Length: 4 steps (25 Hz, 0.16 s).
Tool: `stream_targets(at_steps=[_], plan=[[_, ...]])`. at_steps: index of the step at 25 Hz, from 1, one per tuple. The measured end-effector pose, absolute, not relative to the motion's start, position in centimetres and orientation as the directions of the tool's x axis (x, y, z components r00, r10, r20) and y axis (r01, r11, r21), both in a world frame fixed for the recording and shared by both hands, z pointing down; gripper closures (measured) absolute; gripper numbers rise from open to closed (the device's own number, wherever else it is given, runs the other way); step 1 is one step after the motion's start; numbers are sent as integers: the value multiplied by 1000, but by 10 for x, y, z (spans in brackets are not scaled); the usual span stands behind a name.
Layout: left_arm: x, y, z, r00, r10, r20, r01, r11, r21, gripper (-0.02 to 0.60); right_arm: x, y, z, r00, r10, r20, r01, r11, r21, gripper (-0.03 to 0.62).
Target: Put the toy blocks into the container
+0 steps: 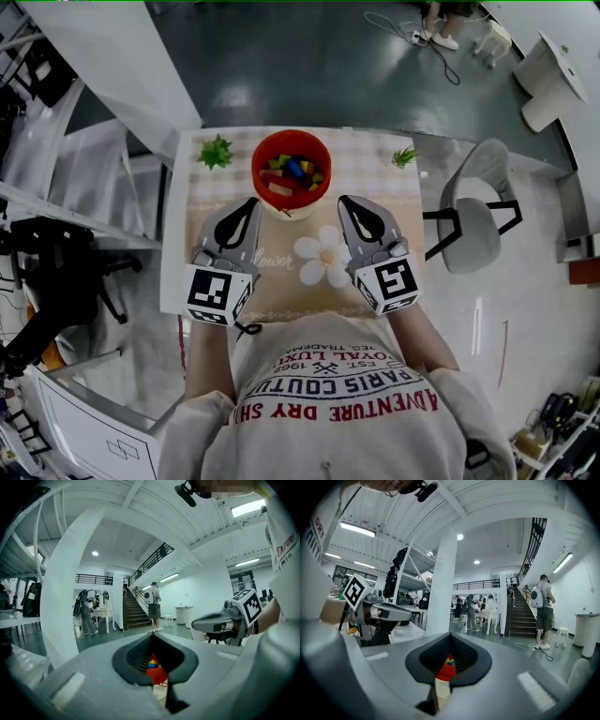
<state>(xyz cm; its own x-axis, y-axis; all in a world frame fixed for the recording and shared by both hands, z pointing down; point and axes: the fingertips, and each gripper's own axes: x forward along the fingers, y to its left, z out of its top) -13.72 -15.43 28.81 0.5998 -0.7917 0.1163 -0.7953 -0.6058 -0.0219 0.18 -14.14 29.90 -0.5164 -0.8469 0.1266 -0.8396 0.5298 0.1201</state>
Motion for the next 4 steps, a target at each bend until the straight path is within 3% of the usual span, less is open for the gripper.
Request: stream_targets(at_steps=[4], plan=[[-139,-153,289,594,-796,118,-800,-600,-20,574,-2,-139,300,-529,-840,119,-830,542,135,592]])
